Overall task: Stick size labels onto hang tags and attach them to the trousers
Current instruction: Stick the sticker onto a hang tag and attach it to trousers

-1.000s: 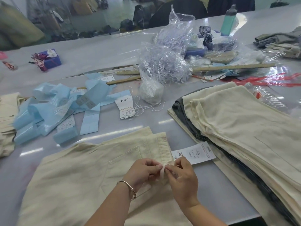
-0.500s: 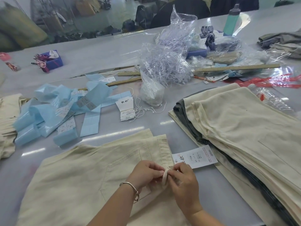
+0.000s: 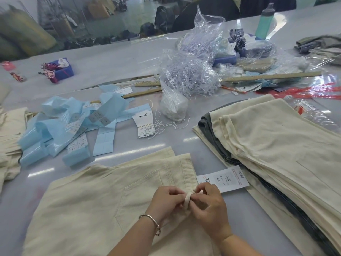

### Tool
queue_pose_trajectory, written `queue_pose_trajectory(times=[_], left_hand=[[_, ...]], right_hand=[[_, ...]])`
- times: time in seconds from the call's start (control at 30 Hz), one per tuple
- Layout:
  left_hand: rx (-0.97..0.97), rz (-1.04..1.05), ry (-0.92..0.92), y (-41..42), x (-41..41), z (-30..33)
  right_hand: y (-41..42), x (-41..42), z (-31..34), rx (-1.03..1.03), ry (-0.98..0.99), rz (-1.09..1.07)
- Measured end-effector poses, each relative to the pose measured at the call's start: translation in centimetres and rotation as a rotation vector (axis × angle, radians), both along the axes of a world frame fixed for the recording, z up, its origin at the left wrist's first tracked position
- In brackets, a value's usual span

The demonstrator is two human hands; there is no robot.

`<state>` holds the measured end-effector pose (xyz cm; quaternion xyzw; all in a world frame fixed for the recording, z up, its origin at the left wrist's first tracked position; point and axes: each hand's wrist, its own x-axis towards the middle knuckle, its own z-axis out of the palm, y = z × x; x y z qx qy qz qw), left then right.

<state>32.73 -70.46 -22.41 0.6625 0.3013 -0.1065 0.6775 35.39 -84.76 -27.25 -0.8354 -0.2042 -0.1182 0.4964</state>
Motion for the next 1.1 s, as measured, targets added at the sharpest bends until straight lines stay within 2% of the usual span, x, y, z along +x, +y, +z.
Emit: queue_pose_trajectory(times=[0.07, 0.13, 0.2, 0.27, 0.33, 0.6, 0.7, 0.8, 0.87, 1.0, 1.1], left_hand=[[0.037, 0.006, -0.011, 0.0, 0.2, 0.0], [0.093, 0.01, -0.029, 0.0, 0.3, 0.0], [0.06, 0.027, -0.07, -0.1, 0.4, 0.0], [-0.041, 0.057, -0.1, -0.4, 0.5, 0.1], [-0.083, 0.06, -0.117, -0.7, 0.6, 0.5], [-0.017, -0.009, -0.145, -1.2, 1.1, 1.2], [0.001, -0.019, -0.118, -1.4, 1.3, 1.2], [0.01, -0.035, -0.104, -1.7, 1.3, 1.4], [0.016, -0.038, -0.096, -1.8, 1.2, 1.5], [0.041, -0.018, -0.086, -1.3, 1.3, 2.1], [0.038, -0.019, -0.132, -1.1, 1.7, 2.9]], right_hand=[[-0.9, 0.6, 0.5, 0.144, 0.099, -0.054], [-2.1, 2.1, 0.8, 0.17, 0.178, -0.168], [-3.0, 3.9, 1.1, -0.047, 0.219, -0.175], [-3.1, 5.3, 1.6, -0.387, 0.226, -0.051], [-2.8, 6.1, 1.7, -0.593, 0.263, 0.053], [-1.9, 7.2, 2.4, -0.569, 0.375, 0.242], [-1.4, 8.0, 3.1, -0.639, 0.448, 0.295], [-0.7, 8.2, 3.2, -0.752, 0.441, 0.31], [-0.6, 8.0, 3.0, -0.625, 0.441, 0.25], [-1.5, 7.2, 3.5, 0.05, 0.598, 0.088], [-1.9, 6.5, 4.5, 0.326, 0.763, 0.097]])
